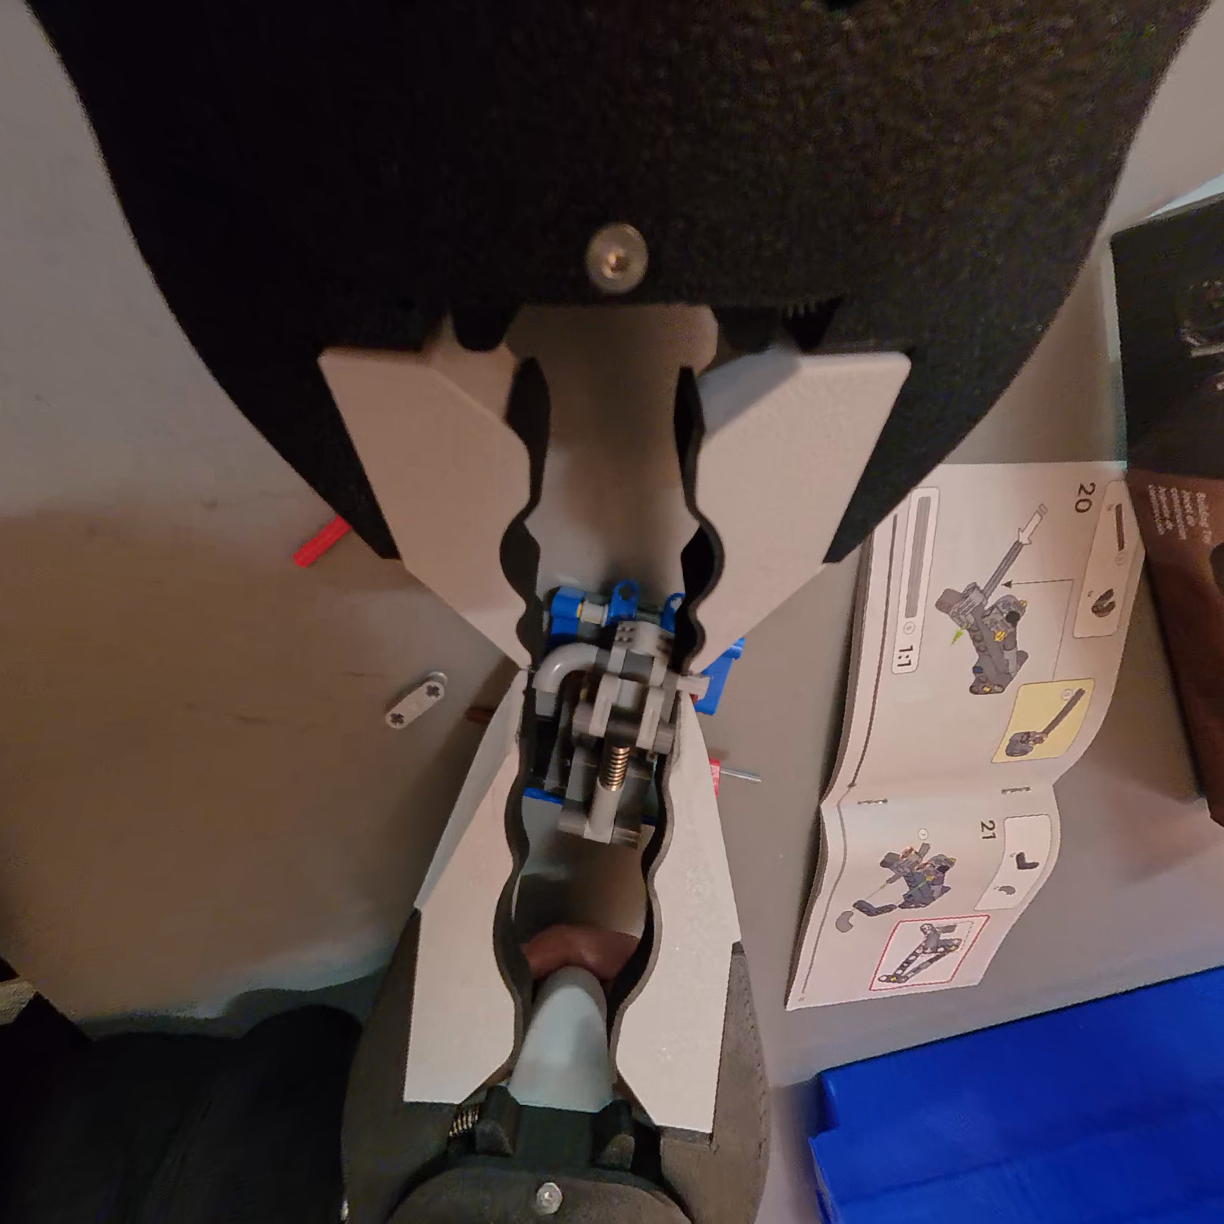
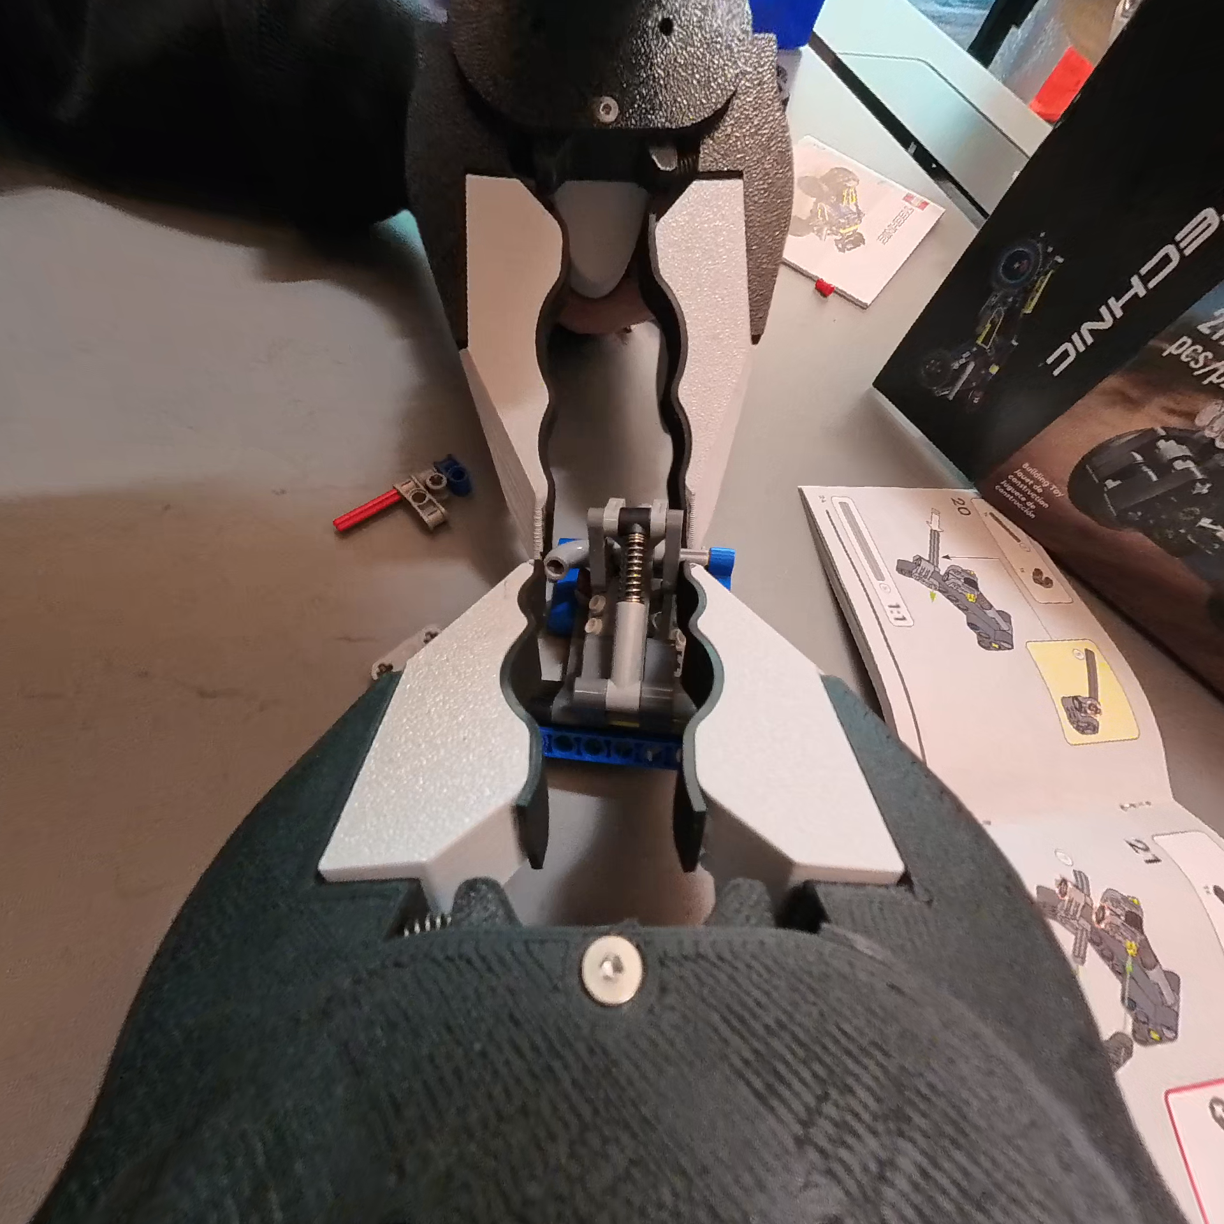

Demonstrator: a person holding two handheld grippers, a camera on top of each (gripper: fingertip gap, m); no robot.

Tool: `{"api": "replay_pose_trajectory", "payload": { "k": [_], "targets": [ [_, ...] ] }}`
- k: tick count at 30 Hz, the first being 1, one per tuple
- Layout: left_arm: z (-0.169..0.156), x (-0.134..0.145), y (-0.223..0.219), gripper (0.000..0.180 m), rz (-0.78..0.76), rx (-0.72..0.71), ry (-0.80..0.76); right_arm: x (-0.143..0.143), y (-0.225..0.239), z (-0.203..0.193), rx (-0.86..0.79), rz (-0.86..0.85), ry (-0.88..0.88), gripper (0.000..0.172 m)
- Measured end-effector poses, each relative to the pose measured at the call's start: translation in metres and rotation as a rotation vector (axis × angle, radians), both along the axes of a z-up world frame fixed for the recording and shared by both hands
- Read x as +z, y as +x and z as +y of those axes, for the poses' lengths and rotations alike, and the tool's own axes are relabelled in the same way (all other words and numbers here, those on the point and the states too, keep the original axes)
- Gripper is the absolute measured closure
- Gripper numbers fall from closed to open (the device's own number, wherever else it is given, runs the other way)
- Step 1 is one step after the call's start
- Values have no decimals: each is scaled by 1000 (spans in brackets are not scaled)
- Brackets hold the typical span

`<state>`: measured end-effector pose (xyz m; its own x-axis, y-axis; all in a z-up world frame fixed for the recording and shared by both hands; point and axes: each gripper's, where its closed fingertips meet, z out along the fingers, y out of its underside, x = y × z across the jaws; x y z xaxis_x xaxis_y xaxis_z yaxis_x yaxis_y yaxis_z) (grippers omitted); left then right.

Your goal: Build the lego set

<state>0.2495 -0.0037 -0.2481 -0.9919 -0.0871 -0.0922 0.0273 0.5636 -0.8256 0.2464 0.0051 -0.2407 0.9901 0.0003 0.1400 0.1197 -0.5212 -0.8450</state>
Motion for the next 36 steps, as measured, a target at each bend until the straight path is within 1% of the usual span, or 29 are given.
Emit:
{"api": "replay_pose_trajectory", "payload": {
  "k": [5,9,10,12,13,14,15,17,20,23,26,31,34,36],
  "targets": [
    [-2,0,-3,144,-5,-8,0,3,-3,-4,24,-31,19,135],
    [-1,-3,-5,147,-34,-1,33,6,-1,-14,25,-16,36,136],
    [0,-4,-7,150,-35,-1,45,7,0,-16,30,-36,39,140],
    [1,-4,-8,163,-55,12,57,10,2,-21,34,-78,58,140],
    [0,-4,-9,164,-65,11,57,10,8,-24,7,-90,53,141],
    [-1,-3,-9,164,-65,21,53,11,9,-27,5,-86,53,142],
    [-1,-2,-9,164,-62,38,56,12,7,-30,18,-77,54,150],
    [-2,-2,-9,164,-62,60,62,12,6,-31,33,-95,53,157],
    [-1,-2,-5,164,-53,132,83,10,9,-30,15,-145,41,162],
    [0,0,-6,164,-16,233,112,11,16,-29,-22,-193,39,157],
    [0,0,-6,164,-37,358,137,12,20,-30,-50,-233,34,159],
    [-3,-3,-8,164,-34,556,159,15,23,-35,-71,-289,8,155],
    [-3,-5,-8,164,-65,615,186,22,17,-40,-53,-284,31,157],
    [-2,-5,-8,164,-83,635,186,31,2,-41,1,-290,72,159]
  ]
}}
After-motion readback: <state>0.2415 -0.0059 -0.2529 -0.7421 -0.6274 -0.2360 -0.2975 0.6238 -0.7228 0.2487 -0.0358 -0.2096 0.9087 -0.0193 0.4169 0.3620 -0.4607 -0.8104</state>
